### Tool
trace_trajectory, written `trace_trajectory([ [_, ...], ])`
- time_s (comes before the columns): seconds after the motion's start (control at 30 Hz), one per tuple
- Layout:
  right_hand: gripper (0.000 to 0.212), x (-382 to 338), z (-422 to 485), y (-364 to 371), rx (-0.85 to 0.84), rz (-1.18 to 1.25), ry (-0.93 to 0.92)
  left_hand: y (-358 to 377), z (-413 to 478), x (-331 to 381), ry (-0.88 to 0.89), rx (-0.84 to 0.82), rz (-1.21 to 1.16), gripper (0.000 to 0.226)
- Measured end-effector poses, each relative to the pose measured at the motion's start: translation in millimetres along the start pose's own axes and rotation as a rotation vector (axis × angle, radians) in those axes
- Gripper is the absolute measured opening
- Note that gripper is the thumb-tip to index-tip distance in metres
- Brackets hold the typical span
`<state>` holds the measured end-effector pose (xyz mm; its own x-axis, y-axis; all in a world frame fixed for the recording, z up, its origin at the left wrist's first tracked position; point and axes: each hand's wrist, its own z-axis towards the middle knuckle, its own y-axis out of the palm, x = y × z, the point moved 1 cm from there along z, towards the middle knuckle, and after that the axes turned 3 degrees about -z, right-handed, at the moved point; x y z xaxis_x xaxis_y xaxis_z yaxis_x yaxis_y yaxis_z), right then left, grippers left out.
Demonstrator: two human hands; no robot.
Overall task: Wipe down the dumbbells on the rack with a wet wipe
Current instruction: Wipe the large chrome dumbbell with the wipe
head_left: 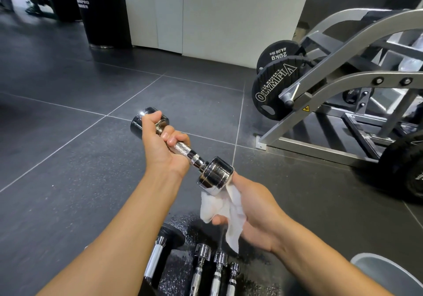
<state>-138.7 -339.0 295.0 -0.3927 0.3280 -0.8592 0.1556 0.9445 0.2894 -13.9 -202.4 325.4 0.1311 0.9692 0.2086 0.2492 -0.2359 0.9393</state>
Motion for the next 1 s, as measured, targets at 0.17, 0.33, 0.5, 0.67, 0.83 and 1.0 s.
trace_trajectory([
  [0.17,0.02,-11.1,-2.6,-13.2,0.113,-0.263,-0.01,-6.0,0.7,-4.3,0.042,-0.035,0.2,0.03],
  [0.33,0.026,-18.9,-9.7,-15.6,0.172,-0.459,-0.032,-28.2,10.0,-14.1,0.032,-0.004,0.434,0.026],
  [0.5,0.019,-11.5,-6.0,-15.3,0.204,-0.545,-0.073,-79.5,20.8,-35.2,0.006,0.089,0.727,0.024],
  [0.67,0.028,-4.0,0.3,-23.9,0.204,-0.63,-0.088,-159.5,27.3,-56.1,-0.125,0.115,1.112,0.032],
  [0.83,0.051,-3.8,1.2,-36.8,0.169,-0.686,-0.104,-249.3,31.5,-79.9,-0.307,0.257,1.512,0.043],
  [1.0,0.042,4.2,9.8,-53.2,0.202,-0.797,-0.124,-321.4,35.8,-92.4,-0.525,0.316,1.597,0.034],
])
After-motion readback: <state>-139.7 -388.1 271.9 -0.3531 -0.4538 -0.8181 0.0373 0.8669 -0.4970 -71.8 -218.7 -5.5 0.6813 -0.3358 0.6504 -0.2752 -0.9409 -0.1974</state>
